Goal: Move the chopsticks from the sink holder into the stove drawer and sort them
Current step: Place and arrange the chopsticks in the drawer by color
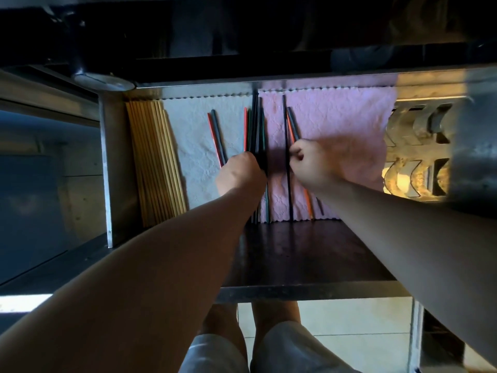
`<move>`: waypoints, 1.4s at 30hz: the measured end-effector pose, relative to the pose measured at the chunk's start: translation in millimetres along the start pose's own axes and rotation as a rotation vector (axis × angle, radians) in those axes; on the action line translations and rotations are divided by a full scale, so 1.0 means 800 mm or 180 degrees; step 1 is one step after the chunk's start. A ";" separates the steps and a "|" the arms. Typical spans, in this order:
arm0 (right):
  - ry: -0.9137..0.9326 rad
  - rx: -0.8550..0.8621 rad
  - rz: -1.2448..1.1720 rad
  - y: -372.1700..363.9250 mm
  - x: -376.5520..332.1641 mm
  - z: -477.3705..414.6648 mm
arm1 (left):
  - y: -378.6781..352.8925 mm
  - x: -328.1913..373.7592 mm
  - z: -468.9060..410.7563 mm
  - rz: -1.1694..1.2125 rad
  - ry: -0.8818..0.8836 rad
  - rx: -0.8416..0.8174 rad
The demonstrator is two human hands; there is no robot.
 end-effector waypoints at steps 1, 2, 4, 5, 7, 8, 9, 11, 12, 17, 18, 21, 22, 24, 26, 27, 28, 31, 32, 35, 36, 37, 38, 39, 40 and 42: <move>0.0005 -0.0041 -0.0012 -0.005 -0.003 -0.001 | -0.001 -0.002 -0.001 0.0097 0.0062 -0.0045; -0.0008 -0.0053 0.0007 -0.009 -0.004 0.000 | -0.002 -0.004 -0.002 0.0199 0.0115 -0.0082; -0.0129 -0.0072 0.0019 -0.014 -0.002 0.001 | -0.003 -0.008 -0.004 0.0329 0.0162 -0.0133; -0.0200 -0.0060 0.0060 -0.015 -0.002 0.002 | -0.004 -0.010 -0.004 0.0369 0.0163 -0.0149; -0.0310 0.0057 0.0309 -0.012 -0.004 0.000 | -0.006 -0.013 -0.004 0.0426 0.0127 -0.0169; -0.0366 0.0076 0.0464 -0.011 -0.006 -0.002 | -0.006 -0.013 -0.004 0.0415 0.0098 -0.0171; -0.0442 0.0063 0.0614 -0.013 -0.006 -0.006 | -0.006 -0.013 -0.003 0.0358 0.0067 -0.0170; -0.0575 0.0073 0.0808 -0.013 -0.007 -0.010 | -0.004 -0.010 -0.001 0.0151 0.0001 -0.0157; -0.0643 0.0097 0.0788 -0.011 -0.007 -0.010 | -0.002 -0.007 -0.001 0.0042 -0.0025 -0.0141; -0.0788 0.0203 0.0320 0.000 -0.005 -0.001 | -0.004 -0.002 -0.004 -0.0082 0.0116 -0.0121; -0.0655 0.0288 0.0223 0.003 -0.007 0.002 | -0.004 -0.001 -0.004 -0.0035 0.0138 -0.0135; -0.0343 0.0456 -0.0005 0.009 -0.011 0.013 | -0.006 0.001 -0.004 0.0170 0.0178 -0.0175; -0.0323 0.0490 -0.0140 0.010 -0.012 0.017 | -0.005 0.001 -0.004 0.0258 0.0179 -0.0166; -0.0346 0.0527 -0.0428 0.008 -0.010 0.020 | -0.002 0.001 -0.002 0.0474 0.0121 -0.0102; -0.0411 0.0491 -0.0781 -0.003 -0.005 0.019 | 0.002 -0.003 0.000 0.0693 0.0036 -0.0023; -0.0472 0.0445 -0.0963 -0.010 -0.001 0.018 | 0.003 -0.007 0.001 0.0785 0.0012 0.0015; -0.0537 0.0394 -0.1084 -0.016 0.001 0.019 | 0.002 -0.012 0.002 0.0868 -0.0006 0.0036; -0.0621 0.0287 -0.1337 -0.028 0.002 0.021 | -0.001 -0.024 0.004 0.1074 -0.0076 0.0138; -0.0609 0.0286 -0.1406 -0.029 0.001 0.023 | 0.000 -0.024 0.005 0.1109 -0.0110 0.0220; -0.0672 0.0292 -0.1474 -0.034 0.003 0.025 | 0.003 -0.017 0.007 0.1083 -0.0233 0.0400; -0.0730 0.0279 -0.1498 -0.035 0.005 0.027 | 0.004 -0.014 0.007 0.1048 -0.0251 0.0411; -0.0775 0.0265 -0.1497 -0.036 0.005 0.028 | 0.004 -0.012 0.006 0.0997 -0.0248 0.0420; -0.0786 0.0254 -0.1491 -0.035 0.004 0.030 | 0.004 -0.011 0.005 0.0928 -0.0242 0.0438; -0.0768 0.0243 -0.1491 -0.034 0.002 0.031 | 0.005 -0.009 0.003 0.0858 -0.0245 0.0458; -0.0725 0.0230 -0.1478 -0.031 0.000 0.032 | 0.006 -0.008 0.001 0.0797 -0.0258 0.0470; -0.0632 0.0213 -0.1446 -0.027 -0.005 0.033 | 0.007 -0.008 -0.004 0.0712 -0.0284 0.0480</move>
Point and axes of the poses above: each hand's wrist, its own z-axis away from the middle knuckle, its own y-axis out of the back of the hand, x = y × z, the point moved 10 cm from there along -z, towards the middle knuckle, and after that the axes turned 3 degrees about -y, right-handed, at the moved point
